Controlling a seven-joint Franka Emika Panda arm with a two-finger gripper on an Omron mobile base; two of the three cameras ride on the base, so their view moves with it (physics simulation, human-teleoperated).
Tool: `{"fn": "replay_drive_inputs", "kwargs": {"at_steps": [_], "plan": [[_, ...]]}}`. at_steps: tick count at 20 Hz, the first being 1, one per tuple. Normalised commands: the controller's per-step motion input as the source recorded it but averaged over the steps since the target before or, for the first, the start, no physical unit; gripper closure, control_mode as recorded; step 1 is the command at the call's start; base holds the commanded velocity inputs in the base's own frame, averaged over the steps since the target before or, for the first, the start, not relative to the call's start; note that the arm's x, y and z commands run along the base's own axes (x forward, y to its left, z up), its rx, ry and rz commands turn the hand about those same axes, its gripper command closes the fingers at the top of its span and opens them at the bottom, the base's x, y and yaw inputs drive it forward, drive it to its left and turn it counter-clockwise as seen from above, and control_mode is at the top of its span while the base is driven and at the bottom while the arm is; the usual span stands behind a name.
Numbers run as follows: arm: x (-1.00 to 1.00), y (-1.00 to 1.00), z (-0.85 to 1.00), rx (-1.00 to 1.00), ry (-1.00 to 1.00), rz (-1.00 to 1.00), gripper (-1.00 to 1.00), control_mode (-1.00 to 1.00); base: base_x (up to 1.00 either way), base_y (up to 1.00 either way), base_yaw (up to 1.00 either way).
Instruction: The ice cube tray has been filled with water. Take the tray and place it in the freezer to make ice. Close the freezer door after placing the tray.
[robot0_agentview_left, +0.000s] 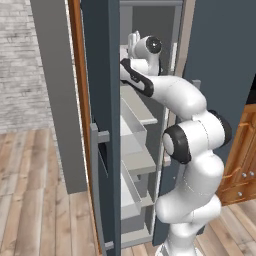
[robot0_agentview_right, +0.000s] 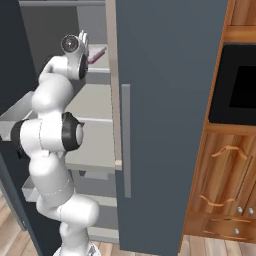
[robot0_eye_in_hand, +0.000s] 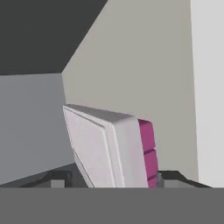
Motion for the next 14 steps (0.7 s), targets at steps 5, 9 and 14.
{"fn": "replay_drive_inputs", "kwargs": {"at_steps": [5, 9, 14], "plan": [[-0.22, -0.04, 0.0, 0.0, 0.01, -0.01, -1.0, -1.0, 0.0, 0.0, 0.0], [-0.36, -0.24, 0.0, 0.0, 0.03, -0.01, -1.0, -1.0, 0.0, 0.0, 0.0], [-0.45, -0.55, 0.0, 0.0, 0.01, -0.04, -1.0, -1.0, 0.0, 0.0, 0.0]]}}
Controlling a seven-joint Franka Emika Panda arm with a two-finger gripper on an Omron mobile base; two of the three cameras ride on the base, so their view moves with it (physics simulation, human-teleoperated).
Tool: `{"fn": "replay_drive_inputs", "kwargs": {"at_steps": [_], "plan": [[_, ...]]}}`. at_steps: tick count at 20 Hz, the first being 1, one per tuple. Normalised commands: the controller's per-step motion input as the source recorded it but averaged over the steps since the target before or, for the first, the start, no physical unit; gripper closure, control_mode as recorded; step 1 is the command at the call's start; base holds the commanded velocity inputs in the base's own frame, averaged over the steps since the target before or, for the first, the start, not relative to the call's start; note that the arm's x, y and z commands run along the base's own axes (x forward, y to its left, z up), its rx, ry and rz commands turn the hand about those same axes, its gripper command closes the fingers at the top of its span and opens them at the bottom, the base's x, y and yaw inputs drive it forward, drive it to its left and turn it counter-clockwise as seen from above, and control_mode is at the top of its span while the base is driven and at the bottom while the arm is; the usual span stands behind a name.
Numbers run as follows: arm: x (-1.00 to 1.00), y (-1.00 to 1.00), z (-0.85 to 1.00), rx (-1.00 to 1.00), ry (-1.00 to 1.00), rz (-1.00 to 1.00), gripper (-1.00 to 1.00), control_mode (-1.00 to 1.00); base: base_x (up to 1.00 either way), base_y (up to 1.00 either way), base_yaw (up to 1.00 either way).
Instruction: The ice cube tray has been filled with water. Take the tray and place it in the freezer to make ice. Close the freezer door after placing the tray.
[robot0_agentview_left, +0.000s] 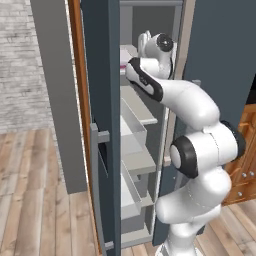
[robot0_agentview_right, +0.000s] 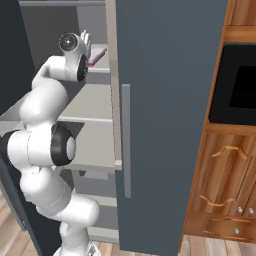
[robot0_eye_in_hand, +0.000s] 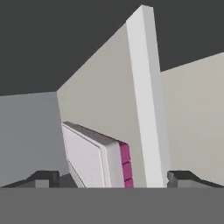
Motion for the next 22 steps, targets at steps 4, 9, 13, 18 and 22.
{"fn": "replay_drive_inputs", "kwargs": {"at_steps": [4, 9, 13, 18, 22], "plan": [[-0.79, -0.41, 0.0, 0.0, 0.0, 0.0, -1.0, -1.0, 0.0, 0.0, 0.0], [-1.0, -0.02, 0.0, -0.06, -0.01, 0.1, -1.0, -1.0, 0.0, 0.0, 0.0], [-1.0, 0.0, 0.0, -0.07, 0.0, 0.1, -1.0, -1.0, 0.0, 0.0, 0.0], [-0.99, -0.12, 0.0, -0.07, 0.0, 0.08, -1.0, -1.0, 0.0, 0.0, 0.0], [-0.91, -0.16, 0.0, -0.08, 0.0, 0.08, -1.0, -1.0, 0.0, 0.0, 0.0]]}}
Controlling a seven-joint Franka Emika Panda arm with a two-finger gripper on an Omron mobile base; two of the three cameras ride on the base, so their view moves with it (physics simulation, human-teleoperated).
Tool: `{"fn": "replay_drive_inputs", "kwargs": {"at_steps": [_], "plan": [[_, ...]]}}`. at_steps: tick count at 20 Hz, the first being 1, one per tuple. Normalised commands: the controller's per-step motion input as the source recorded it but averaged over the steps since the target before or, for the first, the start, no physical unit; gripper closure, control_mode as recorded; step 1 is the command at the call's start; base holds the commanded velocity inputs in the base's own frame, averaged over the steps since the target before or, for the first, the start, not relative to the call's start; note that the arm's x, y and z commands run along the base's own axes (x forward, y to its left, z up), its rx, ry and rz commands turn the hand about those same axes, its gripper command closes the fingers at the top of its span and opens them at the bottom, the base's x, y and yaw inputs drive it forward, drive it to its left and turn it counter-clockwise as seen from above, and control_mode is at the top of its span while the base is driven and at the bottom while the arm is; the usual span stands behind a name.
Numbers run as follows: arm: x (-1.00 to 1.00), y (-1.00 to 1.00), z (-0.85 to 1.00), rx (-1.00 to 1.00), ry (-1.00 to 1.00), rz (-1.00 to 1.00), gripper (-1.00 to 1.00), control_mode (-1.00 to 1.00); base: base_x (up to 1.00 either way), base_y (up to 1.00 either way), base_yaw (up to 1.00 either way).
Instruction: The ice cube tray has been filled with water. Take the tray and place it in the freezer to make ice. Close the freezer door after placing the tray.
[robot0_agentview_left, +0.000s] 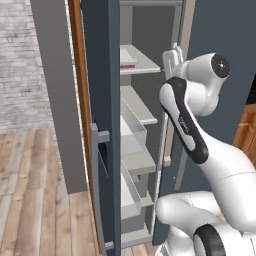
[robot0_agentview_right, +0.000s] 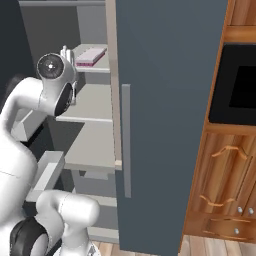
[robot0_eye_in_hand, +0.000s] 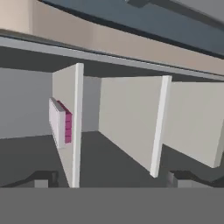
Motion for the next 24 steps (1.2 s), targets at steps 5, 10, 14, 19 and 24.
{"fn": "replay_drive_inputs", "kwargs": {"at_steps": [5, 10, 14, 19, 24], "plan": [[-0.66, -0.09, 0.1, -0.04, 0.0, 0.04, -1.0, -1.0, 0.0, 0.0, 0.0], [-0.51, -0.04, 0.23, -0.03, 0.06, 0.01, -1.0, -1.0, 0.0, 0.0, 0.0], [-0.51, -0.18, 0.21, 0.0, 0.03, 0.02, -1.0, -1.0, 0.0, 0.0, 0.0], [-0.41, -0.23, 0.12, 0.0, 0.07, 0.01, -1.0, -1.0, 0.0, 0.0, 0.0], [-0.45, -0.35, 0.02, 0.0, 0.07, 0.0, -1.0, -1.0, 0.0, 0.0, 0.0]]}}
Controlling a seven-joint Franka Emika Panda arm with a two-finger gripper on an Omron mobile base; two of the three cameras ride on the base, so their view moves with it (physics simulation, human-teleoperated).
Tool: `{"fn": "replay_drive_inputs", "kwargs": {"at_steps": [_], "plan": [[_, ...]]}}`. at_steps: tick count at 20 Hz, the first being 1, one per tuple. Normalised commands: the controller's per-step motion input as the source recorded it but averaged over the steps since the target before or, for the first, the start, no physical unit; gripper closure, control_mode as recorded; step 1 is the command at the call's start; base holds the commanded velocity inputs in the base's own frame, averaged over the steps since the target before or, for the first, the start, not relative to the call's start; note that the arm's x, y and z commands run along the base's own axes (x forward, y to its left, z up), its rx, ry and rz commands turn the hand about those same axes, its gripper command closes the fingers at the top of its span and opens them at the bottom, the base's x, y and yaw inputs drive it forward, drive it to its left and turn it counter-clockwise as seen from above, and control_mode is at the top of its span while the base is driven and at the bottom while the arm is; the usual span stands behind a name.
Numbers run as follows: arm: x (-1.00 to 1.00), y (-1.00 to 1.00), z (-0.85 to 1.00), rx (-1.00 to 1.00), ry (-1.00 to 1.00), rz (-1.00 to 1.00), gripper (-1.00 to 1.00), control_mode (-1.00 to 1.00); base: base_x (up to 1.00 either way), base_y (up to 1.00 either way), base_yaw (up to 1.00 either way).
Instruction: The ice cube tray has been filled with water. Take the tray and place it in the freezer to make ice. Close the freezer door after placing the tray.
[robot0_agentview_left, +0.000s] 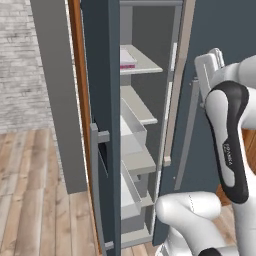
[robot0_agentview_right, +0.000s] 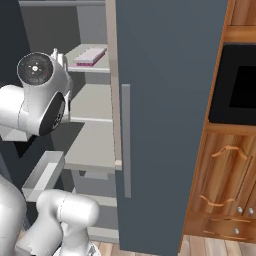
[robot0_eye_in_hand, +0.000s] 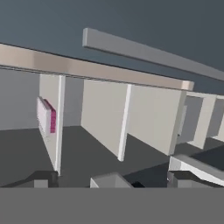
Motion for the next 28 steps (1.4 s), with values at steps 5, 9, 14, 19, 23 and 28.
{"fn": "replay_drive_inputs", "kwargs": {"at_steps": [5, 9, 14, 19, 23, 28], "plan": [[-0.3, -0.15, 0.0, 0.0, 0.04, 0.0, -1.0, -1.0, 0.0, 0.0, 0.0], [0.0, 0.0, -0.06, 0.0, 0.0, 0.04, -1.0, -1.0, 0.0, 0.0, 0.0], [-0.01, 0.0, -0.06, 0.0, 0.0, 0.03, -1.0, 1.0, -0.03, 0.0, 0.0], [0.0, 0.0, 0.0, 0.0, 0.0, 0.0, -1.0, 1.0, -0.31, 0.0, 0.02], [0.0, 0.0, 0.0, 0.0, 0.0, 0.0, -1.0, 1.0, -0.45, 0.0, 0.07], [0.0, 0.0, 0.0, 0.0, 0.0, 0.0, -1.0, 1.0, -0.47, 0.0, 0.11]]}}
